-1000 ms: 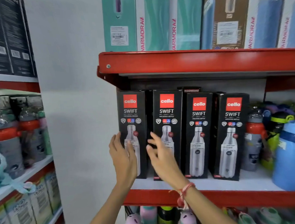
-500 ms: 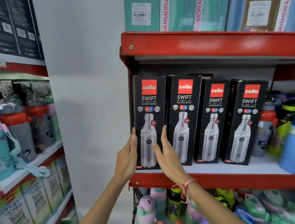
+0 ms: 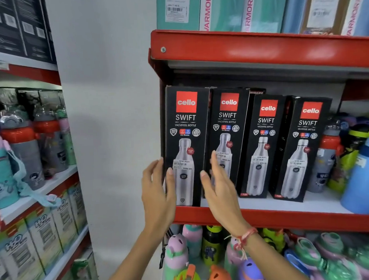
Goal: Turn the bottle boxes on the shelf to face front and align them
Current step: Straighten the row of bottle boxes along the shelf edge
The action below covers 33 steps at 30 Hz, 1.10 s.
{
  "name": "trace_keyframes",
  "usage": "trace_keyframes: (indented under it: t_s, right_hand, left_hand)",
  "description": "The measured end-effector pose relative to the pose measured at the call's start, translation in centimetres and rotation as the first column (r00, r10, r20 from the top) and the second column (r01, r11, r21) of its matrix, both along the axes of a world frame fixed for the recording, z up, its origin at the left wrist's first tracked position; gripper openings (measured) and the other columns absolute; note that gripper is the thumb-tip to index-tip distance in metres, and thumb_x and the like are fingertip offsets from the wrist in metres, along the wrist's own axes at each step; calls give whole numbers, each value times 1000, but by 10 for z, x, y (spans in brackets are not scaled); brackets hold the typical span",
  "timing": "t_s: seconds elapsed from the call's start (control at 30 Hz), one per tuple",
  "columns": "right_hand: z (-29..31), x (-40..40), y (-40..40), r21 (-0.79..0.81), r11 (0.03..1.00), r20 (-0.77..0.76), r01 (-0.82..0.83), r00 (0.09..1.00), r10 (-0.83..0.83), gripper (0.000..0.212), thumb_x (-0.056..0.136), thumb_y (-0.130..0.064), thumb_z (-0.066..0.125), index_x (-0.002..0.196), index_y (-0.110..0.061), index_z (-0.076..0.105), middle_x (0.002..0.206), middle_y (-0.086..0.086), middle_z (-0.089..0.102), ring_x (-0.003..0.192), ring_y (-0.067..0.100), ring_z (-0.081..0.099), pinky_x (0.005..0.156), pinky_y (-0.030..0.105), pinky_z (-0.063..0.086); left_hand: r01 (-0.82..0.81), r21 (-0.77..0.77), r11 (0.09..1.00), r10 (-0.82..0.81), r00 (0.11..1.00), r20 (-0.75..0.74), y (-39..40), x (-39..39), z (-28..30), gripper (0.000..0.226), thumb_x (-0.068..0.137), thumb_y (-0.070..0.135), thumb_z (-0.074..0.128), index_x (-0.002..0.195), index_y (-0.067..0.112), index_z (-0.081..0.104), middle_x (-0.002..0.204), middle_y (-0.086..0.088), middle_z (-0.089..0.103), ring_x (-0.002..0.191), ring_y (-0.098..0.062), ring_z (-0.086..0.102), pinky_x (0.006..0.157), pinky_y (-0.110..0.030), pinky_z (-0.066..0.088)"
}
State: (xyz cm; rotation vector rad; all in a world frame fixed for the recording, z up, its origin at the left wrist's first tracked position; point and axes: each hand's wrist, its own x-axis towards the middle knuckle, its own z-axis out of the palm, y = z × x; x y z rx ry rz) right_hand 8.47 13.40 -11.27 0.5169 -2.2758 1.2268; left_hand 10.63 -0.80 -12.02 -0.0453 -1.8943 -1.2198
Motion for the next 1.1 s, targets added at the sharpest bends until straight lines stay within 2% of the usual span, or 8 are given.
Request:
trace_keyframes:
  t_s: [0.1, 0.2, 0.3, 0.37, 0.53, 0.77, 0.97, 1.1]
  right_hand:
    - [-3, -11, 28, -119, 980, -75, 161, 982, -171, 53, 98, -39, 37, 148, -30, 23, 142, -14, 34, 129, -2, 31, 106, 22, 28]
    - [-11, -26, 56, -139, 967, -1, 215, 976, -217, 53, 99, -38, 37, 148, -24, 25, 149, -5, 30, 135, 2, 26, 107, 24, 24]
    - [-19, -33, 69, -122, 981, 116, 149, 984, -135, 59, 98, -43, 36, 150, -29, 14, 152, -14, 17, 135, -3, 15, 107, 21, 18]
    - [-22, -35, 73, -119, 985, 130, 122, 986, -107, 61, 97, -47, 36, 150, -34, 9, 147, -22, 14, 140, 4, 18, 110, 27, 21]
    - [-21, -37, 76, -80, 996, 239, 29, 971, -9, 62, 97, -48, 32, 150, -35, 2, 155, -11, 23, 140, 6, 22, 100, 18, 19]
    - [-19, -12, 88, -67, 997, 254, -24, 966, 40, 60, 97, -49, 33, 149, -39, 5, 150, -11, 32, 134, 3, 29, 99, 18, 23]
    - [-27, 14, 94, -78, 994, 224, -74, 970, 89, 61, 94, -53, 35, 147, -44, 6, 136, -25, 29, 132, 1, 32, 106, 25, 28]
    - [-26, 18, 93, -71, 995, 232, -72, 969, 87, 61, 94, -54, 35, 147, -45, 7, 139, -23, 29, 134, 9, 38, 112, 37, 32]
  left_hand:
    - [77, -54, 996, -85, 984, -160, 29, -4, 2, 30, 96, 24, 40, 122, 18, 55, 120, 3, 53, 112, -8, 53, 97, -24, 43]
    - [417, -128, 900, -401, 906, 137, 71, -14, -3, 40, 99, 40, 33, 138, 32, 34, 143, 13, 39, 135, -4, 35, 111, -21, 29]
    - [456, -46, 889, -432, 867, 249, 100, -27, -10, 67, 93, 57, 25, 149, 29, 2, 155, 20, 3, 144, 2, -1, 113, -21, 5]
    - [434, 82, 897, -439, 856, 273, 106, -36, -8, 79, 87, 67, 19, 150, 26, -5, 157, 16, -1, 145, -2, -3, 113, -23, 2]
    - [381, 202, 902, -429, 834, 347, 109, -45, -5, 76, 88, 65, 13, 151, 24, 5, 161, 4, 8, 147, -9, 6, 120, -31, 6]
    - [377, 172, 910, -415, 837, 356, 103, -4, -7, 72, 87, 65, 13, 149, 30, 13, 158, 11, 17, 143, -3, 14, 111, -22, 9]
    - [377, 121, 918, -395, 851, 347, 96, 24, -9, 72, 85, 65, 12, 149, 31, 17, 156, 14, 20, 132, 8, 15, 108, -17, 10]
    - [342, 66, 937, -341, 865, 367, 95, 23, -9, 69, 88, 64, 13, 148, 31, 21, 156, 12, 25, 135, 4, 20, 108, -20, 13]
